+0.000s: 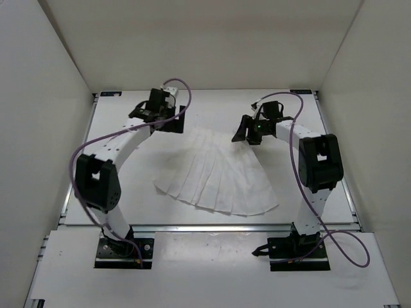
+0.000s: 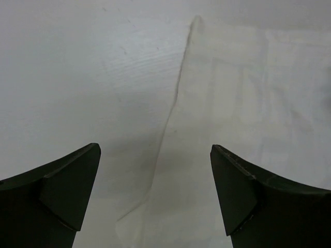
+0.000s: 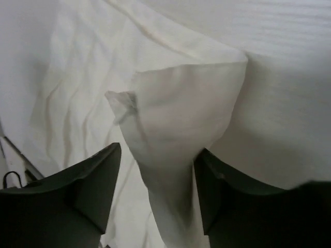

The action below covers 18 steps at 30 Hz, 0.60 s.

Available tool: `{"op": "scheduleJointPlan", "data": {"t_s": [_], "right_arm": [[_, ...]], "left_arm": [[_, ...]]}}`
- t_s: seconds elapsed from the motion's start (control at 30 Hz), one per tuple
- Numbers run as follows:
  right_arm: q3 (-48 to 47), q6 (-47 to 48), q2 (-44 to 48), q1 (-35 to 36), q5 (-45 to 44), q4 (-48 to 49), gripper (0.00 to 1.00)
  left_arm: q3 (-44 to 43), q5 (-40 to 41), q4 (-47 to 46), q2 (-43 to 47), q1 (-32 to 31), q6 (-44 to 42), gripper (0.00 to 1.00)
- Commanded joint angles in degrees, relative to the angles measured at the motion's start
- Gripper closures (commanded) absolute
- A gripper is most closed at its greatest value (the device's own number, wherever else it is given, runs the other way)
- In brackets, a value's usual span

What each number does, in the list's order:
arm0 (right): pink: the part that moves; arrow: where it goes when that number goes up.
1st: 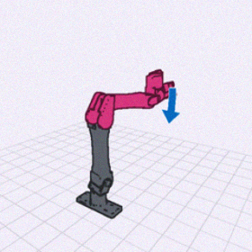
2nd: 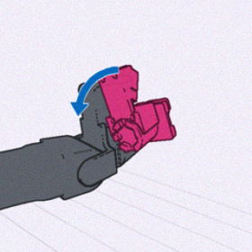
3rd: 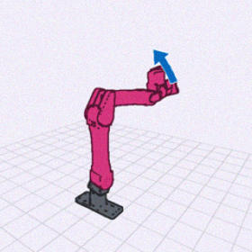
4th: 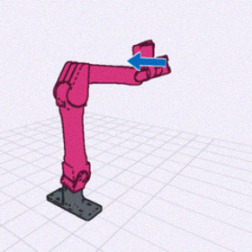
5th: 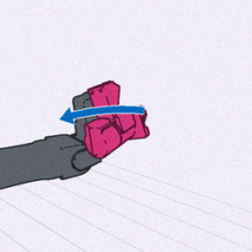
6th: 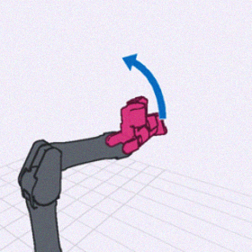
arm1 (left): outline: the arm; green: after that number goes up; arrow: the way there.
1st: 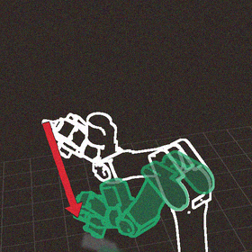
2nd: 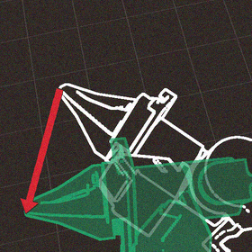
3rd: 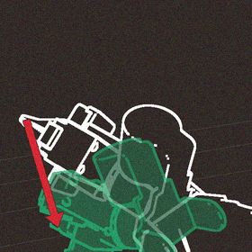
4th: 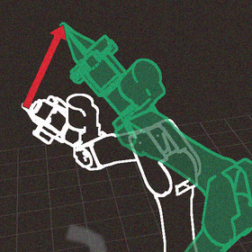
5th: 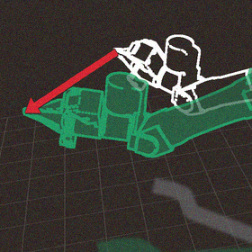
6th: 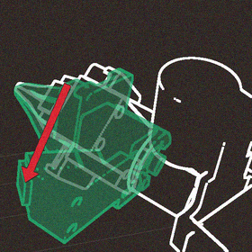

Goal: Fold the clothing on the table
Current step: Move the skirt to the center of the board, then flatten the skirt out

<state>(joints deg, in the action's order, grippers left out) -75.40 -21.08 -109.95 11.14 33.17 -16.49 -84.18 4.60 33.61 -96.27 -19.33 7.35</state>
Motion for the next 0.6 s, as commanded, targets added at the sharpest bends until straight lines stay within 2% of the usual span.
{"op": "scheduleJointPlan", "data": {"t_s": [0.0,0.07,0.13,0.27,0.37,0.43,0.5,0.53,0.57], "right_arm": [[-8.61,2.7,-0.95,-2.87,-0.64,-1.85,0.42],[-10.46,5.16,-0.35,-3.31,-4.22,-4.32,0.29],[-11.7,8.58,0.35,-3.4,-8.46,-6.61,0.23],[-15.04,11.06,0.7,-4.01,-11.28,-12.06,0.25],[-13.03,12.82,2.1,-3.23,-16.0,-12.43,0.27],[-12.5,13.52,2.2,-2.09,-18.22,-14.09,0.43],[-10.92,12.56,3.51,-2.61,-13.78,-12.96,0.76],[-8.13,11.6,4.47,-2.44,-11.05,-10.26,0.92],[-5.66,11.07,4.66,-2.52,-10.5,-7.97,0.99]], "left_arm": [[0.25,-2.56,-2.74,-4.27,-0.88,1.87,0.02],[-0.28,-4.41,-4.94,-7.52,-0.36,2.66,0.01],[-1.51,-5.57,-6.09,-9.72,0.26,3.63,0.01],[-5.63,-9.52,-7.76,-14.37,-0.17,5.04,0.01],[-6.6,-10.31,-9.69,-16.31,-1.76,5.65,0.01],[-7.13,-13.2,-10.66,-17.54,-2.98,6.61,0.05],[-7.23,-16.62,-12.42,-18.34,-3.16,8.11,0.18],[-6.79,-18.03,-14.77,-18.34,-3.78,9.24,0.32],[-6.26,-18.92,-16.54,-18.69,-3.7,10.21,0.38]]}}
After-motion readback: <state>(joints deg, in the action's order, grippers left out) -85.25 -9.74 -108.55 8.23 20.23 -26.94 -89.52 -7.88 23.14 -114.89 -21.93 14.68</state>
